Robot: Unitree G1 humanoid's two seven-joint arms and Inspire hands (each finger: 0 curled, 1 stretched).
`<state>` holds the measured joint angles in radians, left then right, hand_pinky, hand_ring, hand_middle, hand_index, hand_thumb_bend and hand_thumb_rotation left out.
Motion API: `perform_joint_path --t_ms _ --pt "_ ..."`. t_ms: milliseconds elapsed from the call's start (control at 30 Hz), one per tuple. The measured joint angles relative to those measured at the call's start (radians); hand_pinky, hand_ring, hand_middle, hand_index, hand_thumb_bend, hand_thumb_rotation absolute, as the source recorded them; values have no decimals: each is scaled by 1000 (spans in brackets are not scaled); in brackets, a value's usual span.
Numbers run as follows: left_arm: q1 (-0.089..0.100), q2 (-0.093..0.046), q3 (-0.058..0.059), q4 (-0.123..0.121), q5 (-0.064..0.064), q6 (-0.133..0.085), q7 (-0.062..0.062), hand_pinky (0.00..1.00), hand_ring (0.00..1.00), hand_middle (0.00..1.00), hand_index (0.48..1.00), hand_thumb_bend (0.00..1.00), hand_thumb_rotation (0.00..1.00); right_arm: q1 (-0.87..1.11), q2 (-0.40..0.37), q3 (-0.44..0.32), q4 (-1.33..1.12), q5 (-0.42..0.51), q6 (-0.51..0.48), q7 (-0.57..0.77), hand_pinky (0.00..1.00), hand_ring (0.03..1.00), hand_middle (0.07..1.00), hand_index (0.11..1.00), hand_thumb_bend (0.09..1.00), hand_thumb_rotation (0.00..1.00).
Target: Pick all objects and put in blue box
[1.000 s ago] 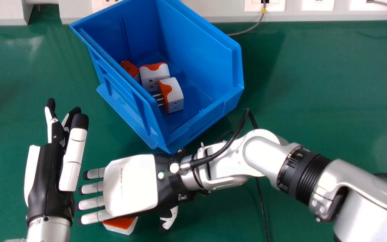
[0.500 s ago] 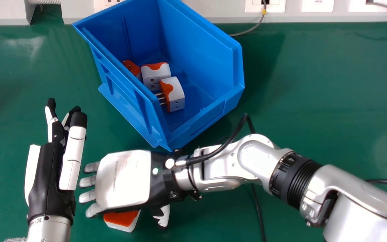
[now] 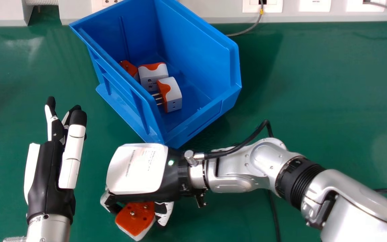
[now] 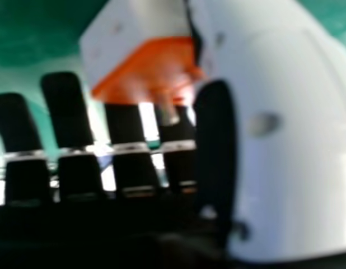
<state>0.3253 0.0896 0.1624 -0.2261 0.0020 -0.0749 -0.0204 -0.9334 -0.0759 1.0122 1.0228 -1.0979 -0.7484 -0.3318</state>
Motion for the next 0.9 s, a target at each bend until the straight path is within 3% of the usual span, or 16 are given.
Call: perform_joint_path --t_ms 133,233,333,900 --pt "5 1 0 -7 0 2 0 903 940 942 977 765 958 0 5 2 -10 -1 13 -1 59 100 174 497 514 107" --pt "8 1 -2 -22 0 5 -1 903 939 942 977 769 955 3 6 2 -30 -1 26 22 27 70 146 490 512 113" --pt "12 1 -2 -34 0 7 -1 903 938 942 977 772 950 9 7 1 -53 2 51 50 16 58 136 488 510 117" --pt "21 1 -3 -40 0 20 -5 903 938 942 977 777 939 84 -20 -44 -189 37 163 182 8 54 133 482 511 123"
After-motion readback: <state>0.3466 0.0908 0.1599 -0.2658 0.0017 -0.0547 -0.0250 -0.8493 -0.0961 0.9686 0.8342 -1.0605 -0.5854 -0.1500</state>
